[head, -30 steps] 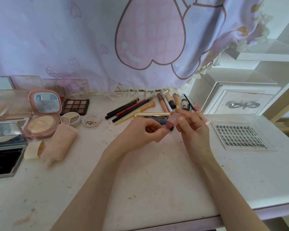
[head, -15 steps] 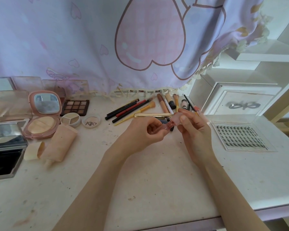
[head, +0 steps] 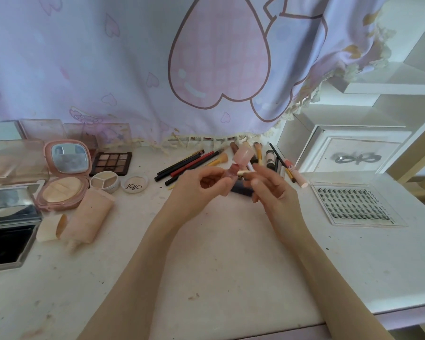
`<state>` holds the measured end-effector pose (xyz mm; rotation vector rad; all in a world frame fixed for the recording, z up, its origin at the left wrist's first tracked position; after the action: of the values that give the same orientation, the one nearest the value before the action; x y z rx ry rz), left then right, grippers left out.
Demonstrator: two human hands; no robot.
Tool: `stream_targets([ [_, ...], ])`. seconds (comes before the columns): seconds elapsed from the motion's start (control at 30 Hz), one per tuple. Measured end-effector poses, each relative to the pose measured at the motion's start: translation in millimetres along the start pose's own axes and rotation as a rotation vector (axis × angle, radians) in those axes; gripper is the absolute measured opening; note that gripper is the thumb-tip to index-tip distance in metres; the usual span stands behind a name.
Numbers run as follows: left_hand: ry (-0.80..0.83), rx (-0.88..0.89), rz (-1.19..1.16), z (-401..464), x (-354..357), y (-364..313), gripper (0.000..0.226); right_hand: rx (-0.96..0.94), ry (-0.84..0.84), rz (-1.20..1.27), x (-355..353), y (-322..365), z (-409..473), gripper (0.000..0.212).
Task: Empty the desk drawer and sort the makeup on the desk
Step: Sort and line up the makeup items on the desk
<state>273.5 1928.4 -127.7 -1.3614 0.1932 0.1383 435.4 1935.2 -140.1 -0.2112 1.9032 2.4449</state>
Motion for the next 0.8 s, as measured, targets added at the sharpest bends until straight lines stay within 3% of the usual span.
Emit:
stream_targets([
  [0.17,-0.070,0.003,-0.082,2.6,-15.7,1.4,0.017,-0.056,0.176,-0.183,22.2,12.0,7.6,0.026],
  [0.43,-0.192,0.066,-0.158,2.0,-30.8,-2.7,0.024,-0.076,0.192,-0.268,47.7,21.5,29.7,0.012],
  [0.63,-0.229,0.095,0.490,-17.1,-56.6,20.4,0.025,-0.116,0.261,-0.475,79.7,24.9,60.9,0.013],
  [0.8,-0.227,0.143,0.837,-46.8,-61.6,46.7,0.037,-0.086,0.426,-0.523,142.4,21.4,96.3,0.016],
])
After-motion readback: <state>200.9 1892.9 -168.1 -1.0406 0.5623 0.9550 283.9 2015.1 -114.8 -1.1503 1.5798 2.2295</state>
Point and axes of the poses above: each hand's wrist, its own z-axis towards the middle knuckle, its own x-axis out of the palm, y = z × x, the point moved 6 cm from there along z, towards the middle knuckle, and after that the axes turned 5 degrees about -z, right-handed, at the moved point
